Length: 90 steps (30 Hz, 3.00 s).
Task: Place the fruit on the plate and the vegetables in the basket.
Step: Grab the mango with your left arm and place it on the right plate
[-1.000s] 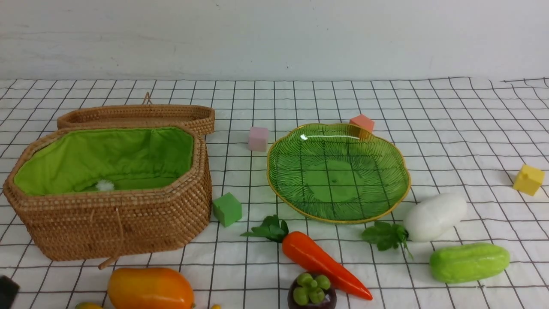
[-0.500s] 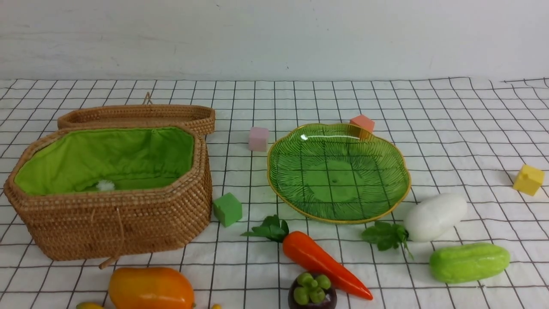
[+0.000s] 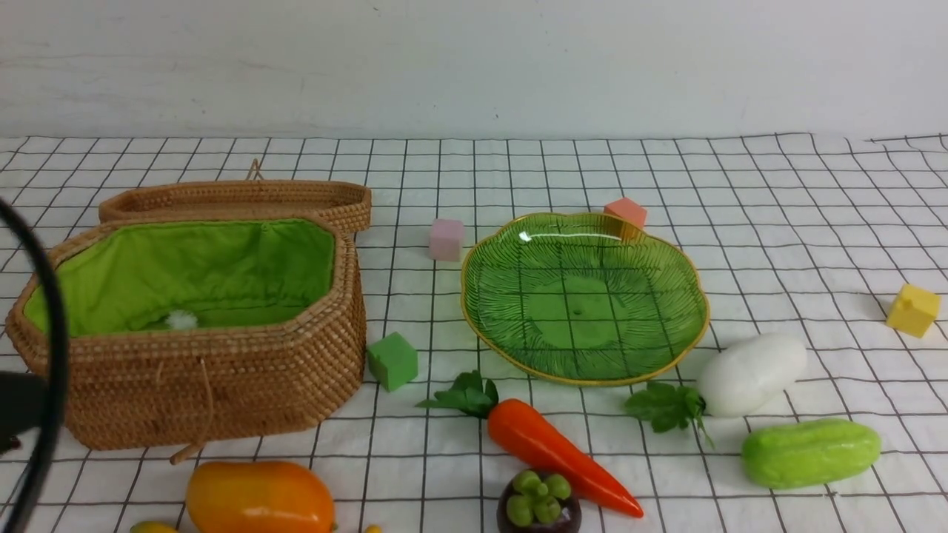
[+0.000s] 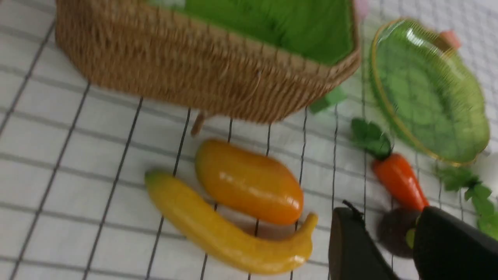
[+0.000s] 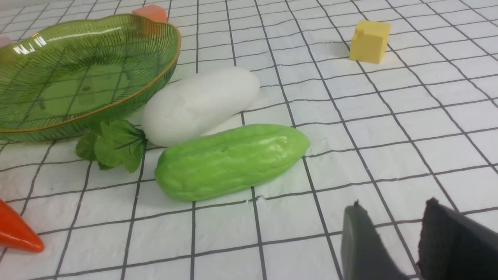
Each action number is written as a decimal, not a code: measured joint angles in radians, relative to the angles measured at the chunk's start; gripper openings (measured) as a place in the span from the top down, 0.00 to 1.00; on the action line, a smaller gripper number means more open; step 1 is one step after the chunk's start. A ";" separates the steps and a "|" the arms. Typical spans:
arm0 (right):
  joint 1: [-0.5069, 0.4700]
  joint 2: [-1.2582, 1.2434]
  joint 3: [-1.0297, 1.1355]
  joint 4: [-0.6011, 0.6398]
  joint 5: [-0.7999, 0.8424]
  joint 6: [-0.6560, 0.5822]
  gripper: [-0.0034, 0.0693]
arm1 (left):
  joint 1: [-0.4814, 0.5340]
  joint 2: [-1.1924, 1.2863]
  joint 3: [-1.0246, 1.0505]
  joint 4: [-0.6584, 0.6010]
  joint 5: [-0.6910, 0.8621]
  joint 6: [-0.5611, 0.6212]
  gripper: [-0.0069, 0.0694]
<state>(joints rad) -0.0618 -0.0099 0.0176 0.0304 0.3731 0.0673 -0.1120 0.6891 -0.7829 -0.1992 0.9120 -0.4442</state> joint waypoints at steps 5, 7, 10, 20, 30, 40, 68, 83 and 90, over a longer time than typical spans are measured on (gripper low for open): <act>0.000 0.000 0.000 0.000 0.000 0.000 0.62 | 0.000 0.164 -0.029 -0.084 0.094 -0.009 0.59; 0.000 0.000 0.000 0.000 0.000 0.000 0.62 | 0.000 0.217 -0.063 -0.107 0.119 0.005 0.57; 0.000 0.000 0.000 0.000 0.000 0.000 0.62 | 0.000 0.278 -0.099 -0.121 0.141 0.010 0.49; 0.000 0.000 0.000 0.000 0.000 0.000 0.62 | 0.000 0.415 -0.116 -0.163 0.193 0.085 0.07; 0.000 0.000 0.000 0.000 0.000 0.000 0.62 | -0.067 0.567 -0.116 -0.108 0.151 0.033 0.07; 0.000 0.000 0.000 0.000 0.000 0.000 0.62 | -0.168 0.712 -0.116 0.092 -0.069 -0.451 0.14; 0.001 0.000 0.000 0.000 0.000 0.000 0.62 | -0.168 0.928 -0.128 0.029 -0.151 -0.602 0.15; 0.001 0.000 0.000 0.000 0.000 0.000 0.62 | -0.168 0.928 -0.128 0.029 -0.144 -0.576 0.19; 0.001 0.000 0.000 0.000 0.000 0.000 0.62 | -0.168 0.928 -0.128 0.029 -0.141 -0.567 0.19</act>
<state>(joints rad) -0.0608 -0.0099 0.0176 0.0304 0.3731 0.0673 -0.2795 1.6175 -0.9106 -0.1698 0.7711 -1.0117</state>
